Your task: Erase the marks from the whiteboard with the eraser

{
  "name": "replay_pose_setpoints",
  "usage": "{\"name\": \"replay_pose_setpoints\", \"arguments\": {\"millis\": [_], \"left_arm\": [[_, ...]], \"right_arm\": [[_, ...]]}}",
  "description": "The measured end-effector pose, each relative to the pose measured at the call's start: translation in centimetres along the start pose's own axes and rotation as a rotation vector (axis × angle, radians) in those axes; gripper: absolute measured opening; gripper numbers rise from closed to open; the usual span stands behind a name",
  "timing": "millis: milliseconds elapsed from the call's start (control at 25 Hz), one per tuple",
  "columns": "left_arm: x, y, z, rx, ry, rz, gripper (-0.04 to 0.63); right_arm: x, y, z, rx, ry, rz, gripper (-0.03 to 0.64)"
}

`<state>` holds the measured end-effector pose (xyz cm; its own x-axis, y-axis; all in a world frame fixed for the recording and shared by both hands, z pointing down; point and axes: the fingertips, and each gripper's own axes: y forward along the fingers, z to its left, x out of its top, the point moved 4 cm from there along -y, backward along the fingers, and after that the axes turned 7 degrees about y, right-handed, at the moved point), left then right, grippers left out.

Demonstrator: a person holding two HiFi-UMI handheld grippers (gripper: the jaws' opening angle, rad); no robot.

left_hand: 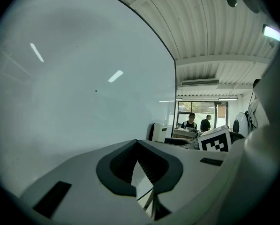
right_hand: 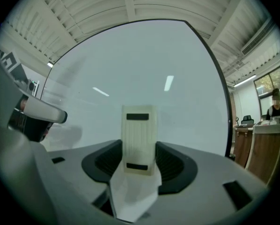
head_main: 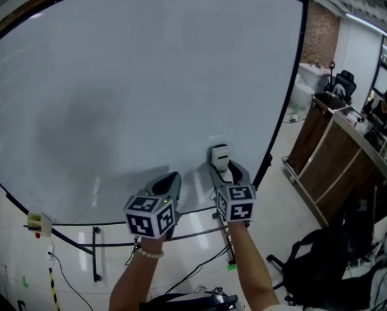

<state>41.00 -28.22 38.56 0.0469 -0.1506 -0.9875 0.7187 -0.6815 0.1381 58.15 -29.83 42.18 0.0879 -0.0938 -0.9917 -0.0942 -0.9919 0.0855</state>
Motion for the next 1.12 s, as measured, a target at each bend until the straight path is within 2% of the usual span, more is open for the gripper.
{"name": "replay_pose_setpoints", "arguments": {"millis": [280,680,1120], "left_arm": [[-0.4,3.4,-3.5,-0.043,0.013,0.005,-0.012],[-1.0,5.1,-4.8,-0.046,0.021,0.014,-0.012],[-1.1,7.8,-7.2,-0.09,0.046,0.032,-0.012]], "right_arm": [[0.1,-0.9,-6.5,-0.016,-0.007,-0.007,0.249],[-0.1,-1.7,-13.9,-0.063,0.017,-0.025,0.25],[-0.4,-2.1,-18.4,-0.068,0.036,-0.024,0.25]]}}
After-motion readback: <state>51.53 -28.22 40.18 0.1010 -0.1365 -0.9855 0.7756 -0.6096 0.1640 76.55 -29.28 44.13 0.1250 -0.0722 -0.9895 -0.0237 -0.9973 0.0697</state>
